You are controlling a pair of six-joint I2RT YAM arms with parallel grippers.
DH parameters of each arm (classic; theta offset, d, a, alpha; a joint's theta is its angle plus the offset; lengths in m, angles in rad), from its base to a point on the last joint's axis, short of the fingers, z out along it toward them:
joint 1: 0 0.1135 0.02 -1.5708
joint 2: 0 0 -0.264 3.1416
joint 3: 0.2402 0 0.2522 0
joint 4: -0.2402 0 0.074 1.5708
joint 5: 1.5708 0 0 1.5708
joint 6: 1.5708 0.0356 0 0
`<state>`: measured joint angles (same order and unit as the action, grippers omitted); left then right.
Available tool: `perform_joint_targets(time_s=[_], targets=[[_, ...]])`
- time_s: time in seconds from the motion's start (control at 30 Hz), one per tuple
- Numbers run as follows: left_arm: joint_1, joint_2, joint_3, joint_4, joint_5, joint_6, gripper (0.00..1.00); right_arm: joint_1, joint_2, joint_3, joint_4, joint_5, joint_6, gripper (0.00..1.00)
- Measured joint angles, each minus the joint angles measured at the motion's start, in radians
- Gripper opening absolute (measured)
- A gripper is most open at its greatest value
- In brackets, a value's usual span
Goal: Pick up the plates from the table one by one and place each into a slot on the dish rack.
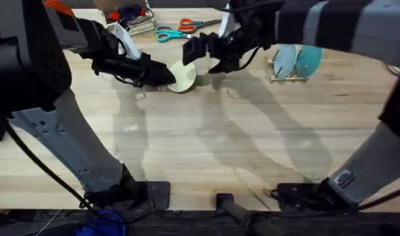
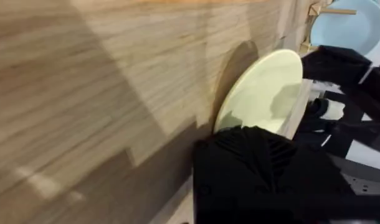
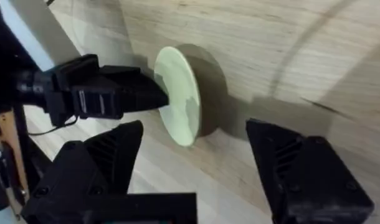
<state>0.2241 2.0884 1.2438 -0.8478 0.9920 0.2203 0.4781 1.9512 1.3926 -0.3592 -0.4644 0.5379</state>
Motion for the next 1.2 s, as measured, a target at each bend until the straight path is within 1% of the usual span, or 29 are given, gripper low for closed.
perform_joint_targets(time_s=[0.17,0.33,0.77,1.07,1.13,1.2], targets=[[0.000,0.000,0.000,0.000,0.000,0.000,0.041,0.030,0.048,0.000,0.078,0.000,0.051,0.995],[0.000,0.000,0.000,0.000,0.000,0.000,0.041,0.051,0.083,0.000,0.119,0.000,0.099,0.994],[0.000,0.000,0.000,0.000,0.000,0.000,0.041,0.068,0.105,0.002,0.198,0.001,0.215,0.995],[0.000,0.000,0.000,0.000,0.000,-0.001,0.041,0.095,0.123,0.014,0.232,0.009,0.234,0.995],[0.001,0.000,0.000,0.000,-0.001,-0.003,0.041,0.095,0.124,0.016,0.232,0.008,0.237,0.964],[0.001,0.000,0.000,0.000,-0.001,-0.003,0.041,0.101,0.131,0.017,0.232,0.004,0.241,0.834]])
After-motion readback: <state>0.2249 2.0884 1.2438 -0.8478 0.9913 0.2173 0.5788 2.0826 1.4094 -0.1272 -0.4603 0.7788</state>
